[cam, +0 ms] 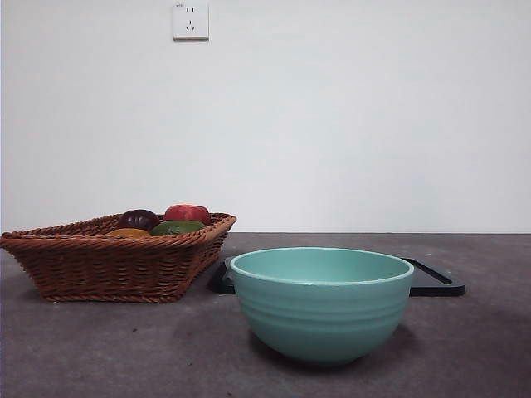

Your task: Pick up the wifruite, put it on the bowl, pick up the plate, put it on desk

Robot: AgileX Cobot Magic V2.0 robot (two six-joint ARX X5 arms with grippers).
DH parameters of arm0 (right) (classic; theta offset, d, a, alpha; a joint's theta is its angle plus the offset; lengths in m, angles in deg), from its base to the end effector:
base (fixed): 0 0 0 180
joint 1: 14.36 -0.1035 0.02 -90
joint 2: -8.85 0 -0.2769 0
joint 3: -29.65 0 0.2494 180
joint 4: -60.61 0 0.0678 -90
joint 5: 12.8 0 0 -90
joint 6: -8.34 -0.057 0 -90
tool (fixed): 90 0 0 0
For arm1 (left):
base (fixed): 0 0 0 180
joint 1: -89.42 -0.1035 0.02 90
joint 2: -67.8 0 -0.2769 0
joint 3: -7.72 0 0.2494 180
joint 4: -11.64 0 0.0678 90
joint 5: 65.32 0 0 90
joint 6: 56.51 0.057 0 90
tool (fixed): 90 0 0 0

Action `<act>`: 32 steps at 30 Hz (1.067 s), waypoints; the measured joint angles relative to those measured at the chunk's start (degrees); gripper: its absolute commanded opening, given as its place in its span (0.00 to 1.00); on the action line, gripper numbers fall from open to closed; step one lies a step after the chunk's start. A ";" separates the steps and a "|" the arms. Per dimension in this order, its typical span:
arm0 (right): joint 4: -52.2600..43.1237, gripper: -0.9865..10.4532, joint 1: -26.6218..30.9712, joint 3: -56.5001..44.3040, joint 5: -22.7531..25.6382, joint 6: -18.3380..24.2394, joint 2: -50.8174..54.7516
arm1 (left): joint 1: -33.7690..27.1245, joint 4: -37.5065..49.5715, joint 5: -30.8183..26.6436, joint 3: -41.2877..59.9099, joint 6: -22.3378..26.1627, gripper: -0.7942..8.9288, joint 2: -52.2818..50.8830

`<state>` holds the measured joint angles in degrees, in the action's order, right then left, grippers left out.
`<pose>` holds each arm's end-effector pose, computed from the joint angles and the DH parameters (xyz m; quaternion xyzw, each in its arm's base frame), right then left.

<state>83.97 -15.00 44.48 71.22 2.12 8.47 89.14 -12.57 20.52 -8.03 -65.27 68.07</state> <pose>0.1075 0.0071 0.1483 0.0576 0.0806 0.0533 0.9937 0.1066 0.0047 0.1525 -0.0735 0.0729 0.0443 0.9936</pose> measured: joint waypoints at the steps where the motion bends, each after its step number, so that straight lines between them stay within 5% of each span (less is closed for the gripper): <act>1: 0.00 0.09 0.00 0.00 0.00 -0.55 0.00 | 0.00 0.00 0.00 0.00 -0.96 0.09 0.00; 20: 1.22 0.09 0.00 0.85 -0.44 -6.29 0.00 | 0.00 -4.28 1.33 -1.70 -9.86 0.09 0.02; 32: 6.49 0.09 0.00 14.10 -1.09 -9.11 -1.07 | 0.00 -10.97 5.64 -13.27 -12.41 0.09 4.04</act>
<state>90.46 -15.00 58.57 70.13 -7.00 7.40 89.14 -23.54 26.15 -21.30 -77.68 72.12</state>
